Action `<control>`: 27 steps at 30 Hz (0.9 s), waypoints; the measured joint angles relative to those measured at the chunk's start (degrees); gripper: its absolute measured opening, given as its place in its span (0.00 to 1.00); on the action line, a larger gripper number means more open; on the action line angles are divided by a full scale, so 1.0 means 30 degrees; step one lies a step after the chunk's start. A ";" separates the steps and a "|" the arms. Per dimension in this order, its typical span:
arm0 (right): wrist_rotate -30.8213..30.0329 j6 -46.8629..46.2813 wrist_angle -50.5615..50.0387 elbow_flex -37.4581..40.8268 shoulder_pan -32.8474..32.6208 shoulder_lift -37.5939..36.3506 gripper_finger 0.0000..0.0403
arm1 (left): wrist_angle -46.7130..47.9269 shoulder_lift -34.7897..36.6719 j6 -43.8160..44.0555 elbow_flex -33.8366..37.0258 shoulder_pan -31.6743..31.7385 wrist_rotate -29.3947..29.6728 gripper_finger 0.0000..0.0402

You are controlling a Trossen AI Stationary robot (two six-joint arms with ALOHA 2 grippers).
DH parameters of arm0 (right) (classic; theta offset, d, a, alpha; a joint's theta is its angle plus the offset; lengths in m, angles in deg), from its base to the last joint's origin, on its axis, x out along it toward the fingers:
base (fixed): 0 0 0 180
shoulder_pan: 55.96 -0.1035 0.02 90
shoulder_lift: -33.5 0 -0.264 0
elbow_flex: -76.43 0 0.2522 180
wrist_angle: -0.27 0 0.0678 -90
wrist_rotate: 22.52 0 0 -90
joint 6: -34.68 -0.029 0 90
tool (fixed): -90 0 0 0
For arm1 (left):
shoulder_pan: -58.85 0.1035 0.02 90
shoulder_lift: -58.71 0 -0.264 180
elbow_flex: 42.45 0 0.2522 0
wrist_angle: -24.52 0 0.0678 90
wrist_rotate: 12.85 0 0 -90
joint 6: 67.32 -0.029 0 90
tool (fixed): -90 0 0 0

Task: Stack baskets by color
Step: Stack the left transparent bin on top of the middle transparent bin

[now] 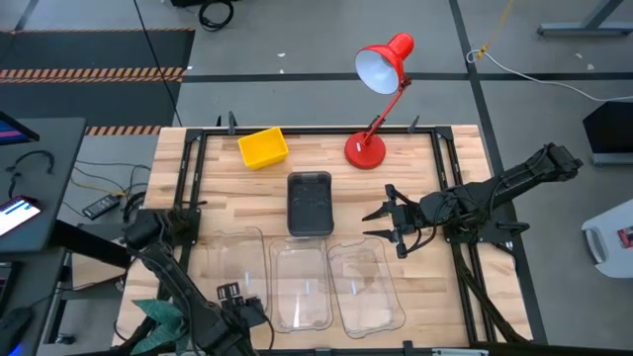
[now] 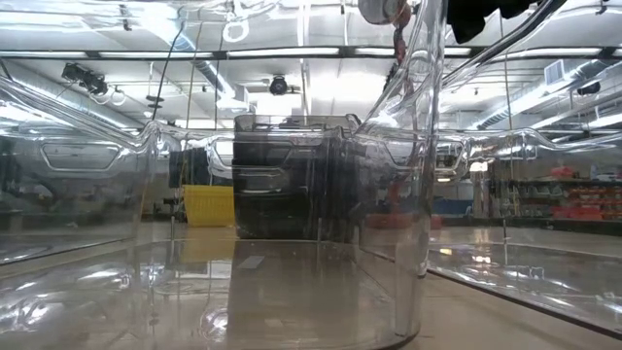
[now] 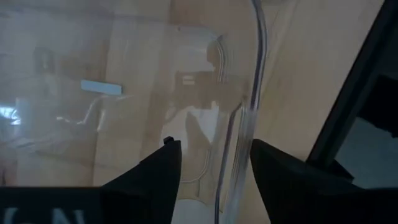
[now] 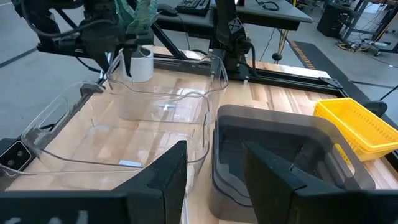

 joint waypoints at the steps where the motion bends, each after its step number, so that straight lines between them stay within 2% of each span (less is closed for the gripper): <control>1: 0.0002 0.0000 0.0002 -0.0007 0.0000 0.0000 0.39 | -0.0003 -0.0124 -0.0046 0.0000 0.0000 -0.0075 0.48; 8: 0.0004 0.0000 0.0037 -0.0007 0.0000 0.0000 0.39 | 0.0013 -0.0308 -0.0110 0.0000 0.0093 -0.0034 0.35; 16: 0.0012 -0.0043 0.0051 -0.0004 0.0000 0.0007 0.39 | -0.0139 -0.0305 -0.0614 0.0000 0.0519 -0.0192 0.03; 27: 0.0012 -0.0008 0.0051 0.0000 0.0000 0.0007 0.39 | 0.1324 0.0154 -0.0860 -0.0075 0.0998 -0.0656 0.01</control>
